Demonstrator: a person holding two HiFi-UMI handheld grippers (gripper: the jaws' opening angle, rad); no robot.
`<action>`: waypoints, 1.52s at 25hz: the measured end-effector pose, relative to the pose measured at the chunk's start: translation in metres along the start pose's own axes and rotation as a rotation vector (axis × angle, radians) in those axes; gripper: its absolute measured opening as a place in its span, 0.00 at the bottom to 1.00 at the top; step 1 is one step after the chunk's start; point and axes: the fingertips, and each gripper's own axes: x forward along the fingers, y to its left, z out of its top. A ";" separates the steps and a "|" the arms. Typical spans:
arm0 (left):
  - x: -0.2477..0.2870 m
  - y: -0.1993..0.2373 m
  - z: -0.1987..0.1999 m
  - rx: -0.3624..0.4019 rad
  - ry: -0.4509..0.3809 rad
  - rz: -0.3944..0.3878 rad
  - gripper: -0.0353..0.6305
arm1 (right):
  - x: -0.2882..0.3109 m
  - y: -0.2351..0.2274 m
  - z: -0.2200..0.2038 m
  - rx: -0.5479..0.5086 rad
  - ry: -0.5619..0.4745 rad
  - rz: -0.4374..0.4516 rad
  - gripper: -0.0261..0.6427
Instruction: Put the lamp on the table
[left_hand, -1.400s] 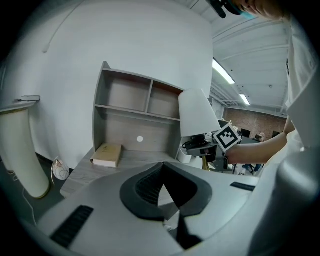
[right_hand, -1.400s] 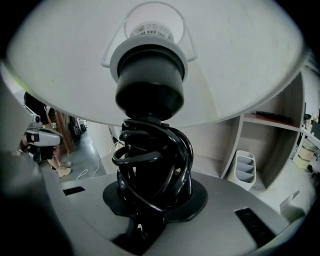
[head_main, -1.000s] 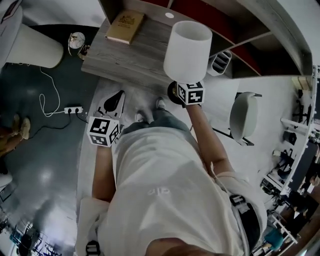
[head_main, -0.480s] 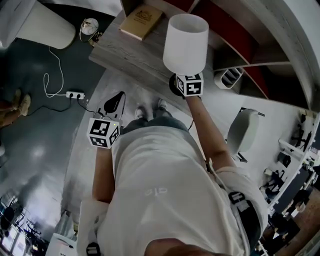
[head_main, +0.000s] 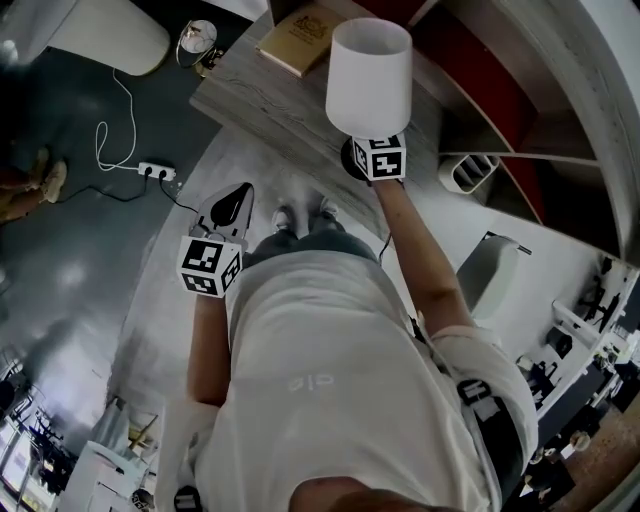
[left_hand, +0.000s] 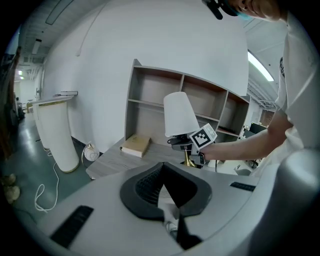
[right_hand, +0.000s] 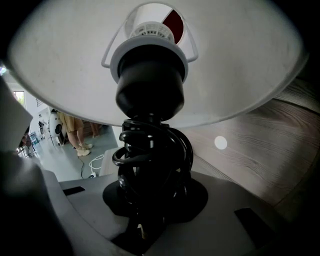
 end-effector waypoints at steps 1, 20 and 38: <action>0.000 0.001 0.000 -0.003 0.001 0.004 0.07 | 0.004 0.000 0.002 -0.006 -0.002 0.005 0.20; 0.001 0.012 -0.007 -0.042 0.022 0.045 0.07 | 0.051 -0.004 0.004 -0.044 -0.026 0.036 0.21; 0.002 0.005 -0.010 -0.037 0.025 0.026 0.07 | 0.046 -0.006 -0.009 -0.067 -0.050 0.011 0.24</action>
